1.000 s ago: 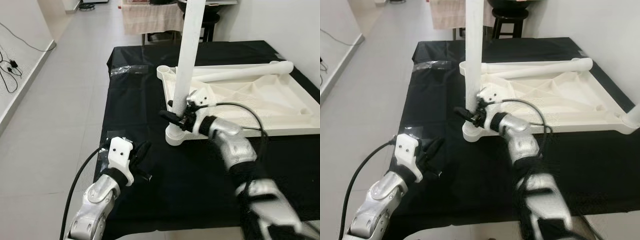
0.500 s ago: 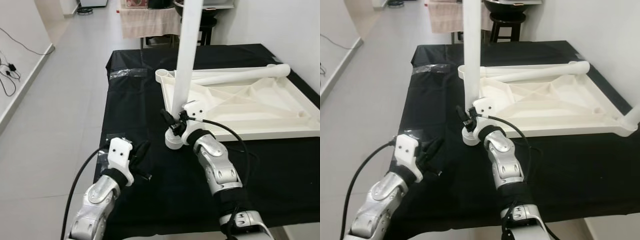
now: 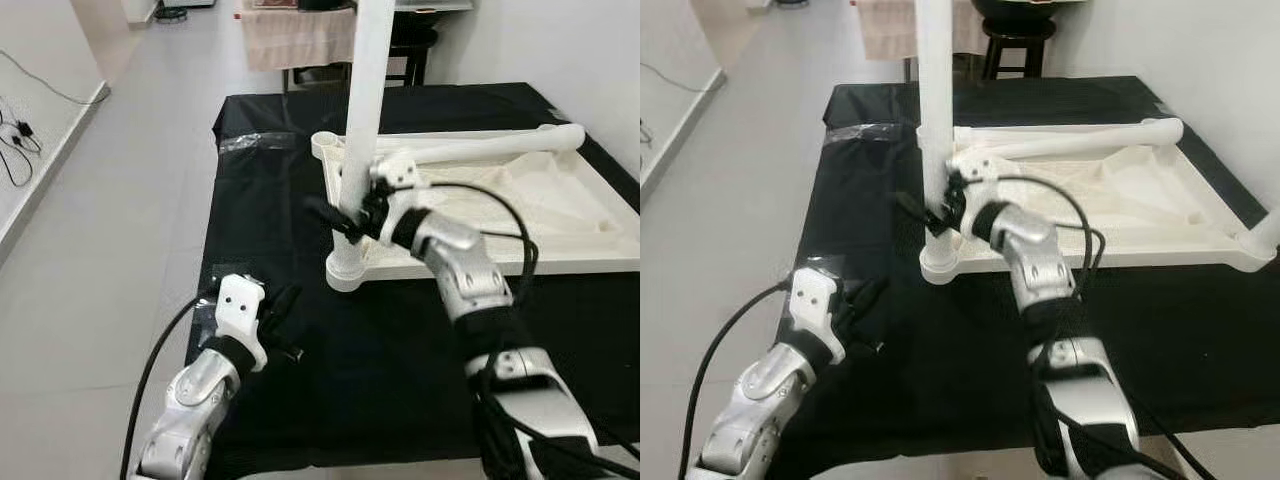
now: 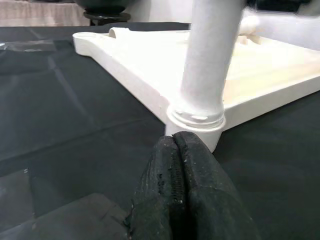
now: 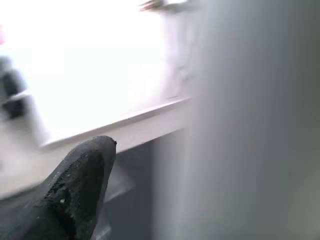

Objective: Building children table

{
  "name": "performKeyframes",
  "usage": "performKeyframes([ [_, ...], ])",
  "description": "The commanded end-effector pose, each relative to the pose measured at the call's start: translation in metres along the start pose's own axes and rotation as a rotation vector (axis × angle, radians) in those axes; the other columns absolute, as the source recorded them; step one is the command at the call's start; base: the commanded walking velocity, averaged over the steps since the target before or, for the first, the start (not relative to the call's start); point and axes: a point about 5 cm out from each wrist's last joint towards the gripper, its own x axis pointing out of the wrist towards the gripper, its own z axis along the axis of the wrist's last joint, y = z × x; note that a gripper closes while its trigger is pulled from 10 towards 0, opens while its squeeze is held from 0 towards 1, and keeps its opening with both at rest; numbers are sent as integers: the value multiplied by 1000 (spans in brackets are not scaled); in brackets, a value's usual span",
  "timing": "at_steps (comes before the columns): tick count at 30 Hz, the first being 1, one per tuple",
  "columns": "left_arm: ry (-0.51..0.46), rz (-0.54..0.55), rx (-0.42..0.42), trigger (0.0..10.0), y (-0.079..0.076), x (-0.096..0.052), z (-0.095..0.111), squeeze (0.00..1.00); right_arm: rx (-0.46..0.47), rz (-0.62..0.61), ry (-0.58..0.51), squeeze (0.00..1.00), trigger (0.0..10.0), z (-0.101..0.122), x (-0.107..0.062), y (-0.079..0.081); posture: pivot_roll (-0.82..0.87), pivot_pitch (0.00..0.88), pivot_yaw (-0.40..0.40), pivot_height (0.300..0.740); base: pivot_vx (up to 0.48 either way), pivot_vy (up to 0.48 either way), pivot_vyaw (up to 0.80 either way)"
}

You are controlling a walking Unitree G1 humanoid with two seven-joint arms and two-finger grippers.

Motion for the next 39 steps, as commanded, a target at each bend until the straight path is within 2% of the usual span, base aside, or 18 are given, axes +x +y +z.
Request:
performKeyframes([
  [1, 19, 4, -4, 10000, -1, -1, -5, 0, 28, 117, 46, 0, 10000, -5, 5, 6, 34, 88, -41, 740, 0, 0, 0],
  [7, 19, 5, -4, 10000, -1, -1, -5, 0, 42, 117, 58, 0, 10000, -6, 5, 4, 36, 87, -42, 740, 0, 0, 0],
  [8, 18, 3, -9, 10000, -2, -1, -5, 0, 89, 130, 66, 0, 0, -8, 7, -2, 39, 87, -46, 740, 0, 0, 0],
  [15, 18, -2, -14, 10000, -4, -1, -4, 0, 118, 170, 55, 0, 0, -11, 3, -6, 34, 100, -45, 740, 0, 0, 0],
  [20, 18, -4, -15, 10000, -4, -1, -4, 0, 115, 139, 47, 0, 0, -14, -2, -8, 34, 104, -42, 740, 0, 0, 0],
  [21, 20, -2, -16, 10000, -4, -2, -4, 0, 117, 23, 40, 0, 0, -20, -4, -10, 31, 110, -42, 740, 0, 0, 0],
  [22, 20, -2, -16, 10000, -4, -2, -4, 0, 117, 23, 40, 0, 0, -20, -4, -10, 31, 110, -42, 740, 0, 0, 0],
  [23, 22, -1, -16, 10000, -4, -3, -5, 0, 119, -62, 35, 0, 0, -24, -5, -11, 29, 113, -43, 740, 0, 0, 0],
  [24, 27, -1, -14, 10000, -5, -6, -6, 0, 122, -212, 27, 0, 0, -32, -5, -8, 19, 119, -44, 740, 0, 0, 0],
  [25, 27, -1, -14, 10000, -5, -6, -6, 0, 122, -212, 27, 0, 0, -32, -5, -8, 19, 119, -44, 740, 0, 0, 0],
  [26, 30, -1, -13, 10000, -5, -7, -6, 0, 139, -410, 27, 0, 0, -41, -6, -6, 17, 122, -45, 740, 0, 0, 0],
  [27, 30, -1, -13, 10000, -5, -7, -6, 0, 139, -410, 27, 0, 0, -41, -6, -6, 17, 122, -45, 740, 0, 0, 0],
  [28, 28, -1, -8, 10000, -5, -10, -5, 0, 140, -635, 111, 0, 0, -63, -14, 11, 14, 126, -48, 740, 0, 0, 0],
  [29, 19, -2, -6, 10000, -6, -11, -3, 0, 115, -734, 164, 0, 0, -78, -19, 37, 27, 132, -49, 740, 0, 0, 0],
  [31, 19, -2, -6, 10000, -6, -11, -3, 0, 115, -734, 164, 0, 0, -78, -19, 37, 27, 132, -49, 740, 0, 0, 0],
  [32, 13, -2, -5, 10000, -5, -12, -1, 0, 98, -773, 192, 0, 0, -85, -23, 54, 29, 133, -47, 740, 0, 0, 0],
  [37, -26, -18, -6, 10000, -13, -15, 8, 0, 55, -828, 177, 0, 0, -70, -32, 19, 18, 127, -63, 740, 0, 0, 0],
  [39, -35, -20, -16, 10000, -14, -16, 11, 0, 54, -825, 172, 0, 0, -68, -33, 15, 10, 137, -56, 740, 0, 0, 0],
])
